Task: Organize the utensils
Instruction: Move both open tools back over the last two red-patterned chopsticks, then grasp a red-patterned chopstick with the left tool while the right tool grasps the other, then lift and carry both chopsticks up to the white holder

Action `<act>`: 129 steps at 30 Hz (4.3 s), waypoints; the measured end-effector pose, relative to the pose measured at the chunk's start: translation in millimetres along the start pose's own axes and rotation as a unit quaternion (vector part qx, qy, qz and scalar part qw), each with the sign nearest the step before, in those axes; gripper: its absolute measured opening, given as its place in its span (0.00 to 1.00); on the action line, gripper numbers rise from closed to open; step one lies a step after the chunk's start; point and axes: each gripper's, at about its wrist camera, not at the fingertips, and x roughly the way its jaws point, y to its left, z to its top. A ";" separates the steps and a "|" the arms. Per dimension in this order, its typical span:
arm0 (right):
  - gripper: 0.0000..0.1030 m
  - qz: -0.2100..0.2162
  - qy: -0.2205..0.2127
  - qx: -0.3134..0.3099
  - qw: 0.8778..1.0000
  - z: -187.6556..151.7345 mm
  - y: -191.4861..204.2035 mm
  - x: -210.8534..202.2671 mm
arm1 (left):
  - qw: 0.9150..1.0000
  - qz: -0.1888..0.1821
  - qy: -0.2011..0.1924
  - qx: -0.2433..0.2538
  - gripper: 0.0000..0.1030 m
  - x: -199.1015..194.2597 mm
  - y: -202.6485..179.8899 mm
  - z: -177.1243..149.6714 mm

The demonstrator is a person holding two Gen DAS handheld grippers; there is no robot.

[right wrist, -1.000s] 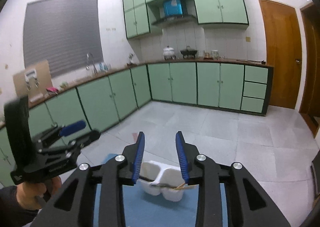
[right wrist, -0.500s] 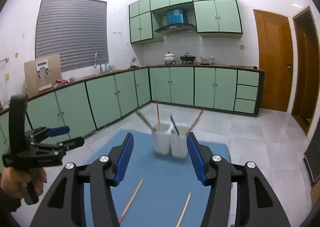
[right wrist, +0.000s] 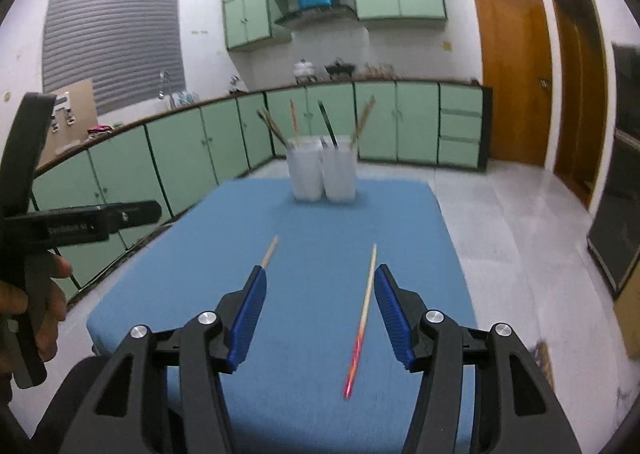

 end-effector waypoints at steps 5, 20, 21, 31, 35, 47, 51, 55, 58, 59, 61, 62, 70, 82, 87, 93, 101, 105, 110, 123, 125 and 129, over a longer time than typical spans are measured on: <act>0.54 -0.018 0.024 0.029 0.999 -31.9 -12.4 5.5 | 1.000 -0.001 0.025 -0.016 0.78 20.1 -1.2 -39.6; 0.44 -0.020 0.071 0.017 0.997 -74.1 -14.7 35.7 | 0.998 -0.008 0.066 -0.008 0.64 60.4 -26.6 -102.6; 0.43 -0.020 0.074 0.017 0.997 -75.7 -16.8 38.1 | 0.998 -0.007 0.068 -0.006 0.62 63.2 -28.1 -103.7; 0.32 -0.015 0.091 0.007 0.996 -86.8 -24.2 59.3 | 0.998 0.018 0.066 0.006 0.52 85.9 -32.9 -110.9; 0.27 -0.022 0.084 -0.009 0.996 -89.3 -23.1 61.0 | 0.998 0.034 0.053 0.023 0.47 86.0 -38.8 -114.9; 0.07 -0.022 0.082 -0.014 0.996 -86.4 -25.3 63.1 | 0.998 0.029 0.057 0.026 0.06 83.7 -34.8 -112.0; 0.07 -0.018 0.078 -0.017 0.997 -83.7 -22.1 57.5 | 0.998 0.029 0.054 0.021 0.06 77.9 -31.4 -106.9; 0.06 -0.017 0.065 -0.020 0.998 -73.6 -21.8 48.0 | 0.999 0.024 0.039 0.017 0.06 61.4 -29.1 -95.4; 0.06 -0.016 0.050 -0.025 0.998 -61.6 -20.4 36.6 | 0.999 0.021 0.022 0.016 0.06 44.4 -26.8 -84.7; 0.06 -0.016 0.047 -0.026 0.998 -58.2 -19.6 34.0 | 1.000 0.021 0.016 0.016 0.06 38.4 -26.0 -80.8; 0.06 -0.016 0.036 -0.030 0.999 -48.2 -18.5 26.2 | 1.000 0.019 0.001 0.017 0.06 25.6 -24.5 -71.1; 0.06 -0.015 0.029 -0.031 0.999 -41.6 -17.8 22.0 | 1.000 0.019 -0.005 0.018 0.06 19.9 -23.6 -66.6; 0.06 -0.005 -0.015 -0.038 0.999 11.2 -16.2 2.1 | 0.998 0.008 -0.050 0.025 0.06 -13.0 -14.0 -20.1; 0.06 -0.011 0.000 -0.021 1.000 -6.8 -26.4 11.3 | 0.998 0.002 0.054 0.026 0.37 40.8 -18.3 -109.5; 0.06 -0.010 0.000 -0.003 1.000 -6.2 -34.1 12.5 | 0.996 0.010 0.085 0.026 0.37 68.2 -16.0 -119.3; 0.06 -0.005 0.001 -0.001 1.000 -9.1 -33.4 11.9 | 0.996 0.010 0.081 0.035 0.15 74.3 -14.7 -116.9; 0.06 -0.008 -0.003 -0.005 1.000 -6.6 -31.8 8.1 | 0.997 -0.008 0.071 0.006 0.05 63.5 -11.2 -103.9; 0.06 -0.007 -0.015 -0.016 1.000 1.5 -28.8 2.7 | 1.000 -0.018 0.017 0.007 0.05 30.2 -10.7 -66.6; 0.06 0.000 -0.030 -0.036 0.999 21.9 -21.1 -0.2 | 0.998 -0.023 -0.052 0.023 0.05 -2.8 -11.7 -12.9; 0.06 0.036 -0.008 -0.092 0.995 104.9 -13.2 36.9 | 0.994 -0.058 -0.073 0.057 0.05 16.0 -12.3 76.5; 0.06 0.041 -0.002 -0.102 0.994 119.5 -12.2 46.5 | 0.994 -0.063 -0.068 0.057 0.05 24.5 -8.8 83.9; 0.06 0.051 0.014 -0.118 0.992 147.3 -13.9 70.0 | 0.994 -0.075 -0.059 0.056 0.05 39.0 -1.9 101.2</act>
